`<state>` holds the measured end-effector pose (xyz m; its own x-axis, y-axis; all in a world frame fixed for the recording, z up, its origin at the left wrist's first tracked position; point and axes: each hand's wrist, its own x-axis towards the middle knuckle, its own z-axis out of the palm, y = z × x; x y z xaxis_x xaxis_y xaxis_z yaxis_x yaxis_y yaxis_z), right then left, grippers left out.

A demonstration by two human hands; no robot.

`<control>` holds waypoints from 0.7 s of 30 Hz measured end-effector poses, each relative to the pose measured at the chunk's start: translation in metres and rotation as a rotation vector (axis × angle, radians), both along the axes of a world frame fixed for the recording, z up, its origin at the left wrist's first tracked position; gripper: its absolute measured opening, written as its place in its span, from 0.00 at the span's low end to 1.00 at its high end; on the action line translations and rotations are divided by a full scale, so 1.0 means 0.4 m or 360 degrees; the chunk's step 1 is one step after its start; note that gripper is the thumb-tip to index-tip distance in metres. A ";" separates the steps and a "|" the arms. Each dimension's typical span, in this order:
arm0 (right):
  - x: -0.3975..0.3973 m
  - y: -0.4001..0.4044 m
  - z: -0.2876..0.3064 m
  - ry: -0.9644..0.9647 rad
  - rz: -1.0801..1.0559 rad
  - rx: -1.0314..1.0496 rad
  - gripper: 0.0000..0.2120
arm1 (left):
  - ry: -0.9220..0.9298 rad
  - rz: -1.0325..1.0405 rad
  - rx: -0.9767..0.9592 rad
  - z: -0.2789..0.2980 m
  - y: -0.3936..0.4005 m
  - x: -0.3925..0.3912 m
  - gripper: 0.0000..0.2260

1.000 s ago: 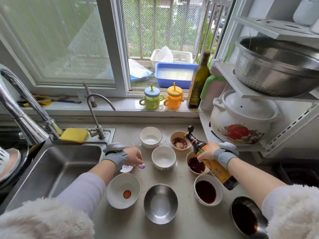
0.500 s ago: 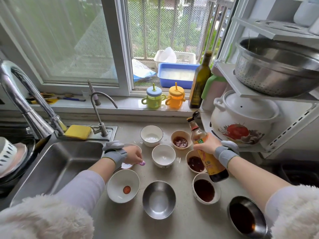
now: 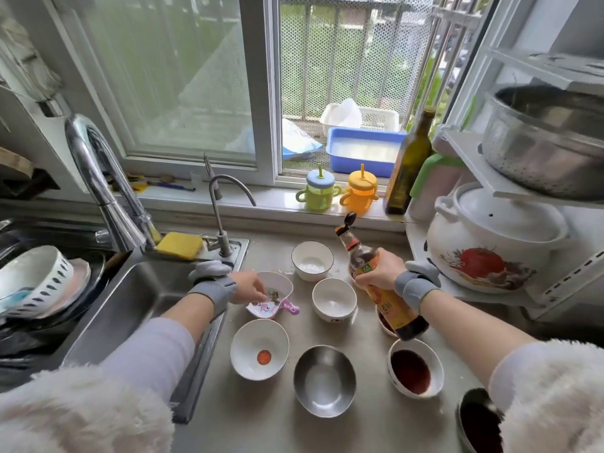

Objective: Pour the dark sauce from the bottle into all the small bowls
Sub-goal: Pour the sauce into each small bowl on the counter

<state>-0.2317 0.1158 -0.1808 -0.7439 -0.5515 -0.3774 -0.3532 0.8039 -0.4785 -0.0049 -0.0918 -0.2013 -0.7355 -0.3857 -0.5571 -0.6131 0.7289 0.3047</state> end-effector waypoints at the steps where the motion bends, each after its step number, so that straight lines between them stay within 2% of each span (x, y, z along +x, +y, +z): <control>1: 0.011 -0.010 -0.004 0.0012 -0.0003 0.0032 0.31 | -0.0006 -0.0009 0.0006 -0.003 -0.016 0.010 0.15; 21: 0.099 -0.125 -0.080 0.0003 -0.0098 0.0522 0.35 | -0.0018 -0.0128 -0.0002 -0.032 -0.171 0.078 0.13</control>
<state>-0.1919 0.0659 -0.2127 -0.7731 -0.3548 -0.5258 -0.2999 0.9349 -0.1900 0.0261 -0.1601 -0.2140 -0.7579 -0.3262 -0.5649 -0.5558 0.7762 0.2975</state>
